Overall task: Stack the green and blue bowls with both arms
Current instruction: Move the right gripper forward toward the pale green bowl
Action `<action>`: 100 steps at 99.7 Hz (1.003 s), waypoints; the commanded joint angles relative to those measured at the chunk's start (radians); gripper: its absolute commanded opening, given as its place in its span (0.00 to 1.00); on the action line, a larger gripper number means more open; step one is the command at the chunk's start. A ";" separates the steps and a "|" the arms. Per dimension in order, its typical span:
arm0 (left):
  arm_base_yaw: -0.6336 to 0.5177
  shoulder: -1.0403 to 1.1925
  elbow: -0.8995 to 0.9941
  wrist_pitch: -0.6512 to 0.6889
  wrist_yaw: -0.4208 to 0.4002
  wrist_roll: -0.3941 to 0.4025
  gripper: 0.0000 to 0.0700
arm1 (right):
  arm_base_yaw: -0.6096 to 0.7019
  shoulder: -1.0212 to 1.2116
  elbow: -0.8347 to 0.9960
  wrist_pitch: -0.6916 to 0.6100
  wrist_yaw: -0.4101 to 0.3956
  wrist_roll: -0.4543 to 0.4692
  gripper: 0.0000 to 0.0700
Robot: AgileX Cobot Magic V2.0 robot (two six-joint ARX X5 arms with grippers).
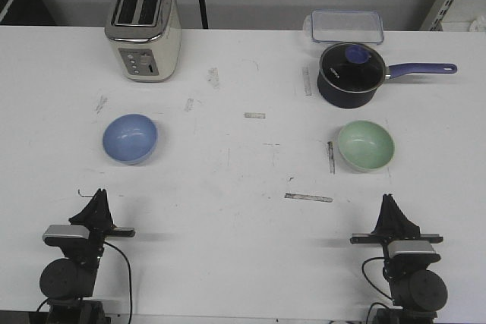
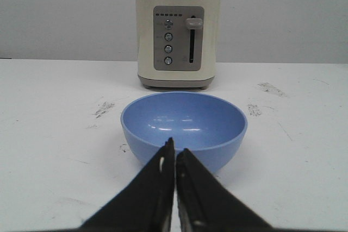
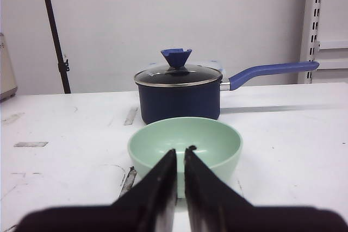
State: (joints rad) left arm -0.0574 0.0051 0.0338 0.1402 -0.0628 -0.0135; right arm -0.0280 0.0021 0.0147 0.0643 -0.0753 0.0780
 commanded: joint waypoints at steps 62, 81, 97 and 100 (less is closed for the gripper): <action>-0.002 -0.002 -0.021 0.011 0.001 0.002 0.00 | -0.002 0.035 0.171 -0.032 0.008 -0.088 0.02; -0.002 -0.002 -0.021 0.012 0.001 0.002 0.00 | -0.002 0.184 0.303 -0.067 0.027 -0.103 0.02; -0.002 -0.002 -0.021 0.011 0.001 0.002 0.00 | -0.002 0.371 0.422 -0.070 0.024 -0.102 0.02; -0.002 -0.002 -0.021 0.011 0.001 0.002 0.00 | -0.002 0.410 0.446 -0.073 0.023 -0.101 0.02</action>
State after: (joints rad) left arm -0.0574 0.0051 0.0341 0.1402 -0.0628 -0.0135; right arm -0.0280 0.3382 0.4141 -0.0139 -0.0517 -0.0147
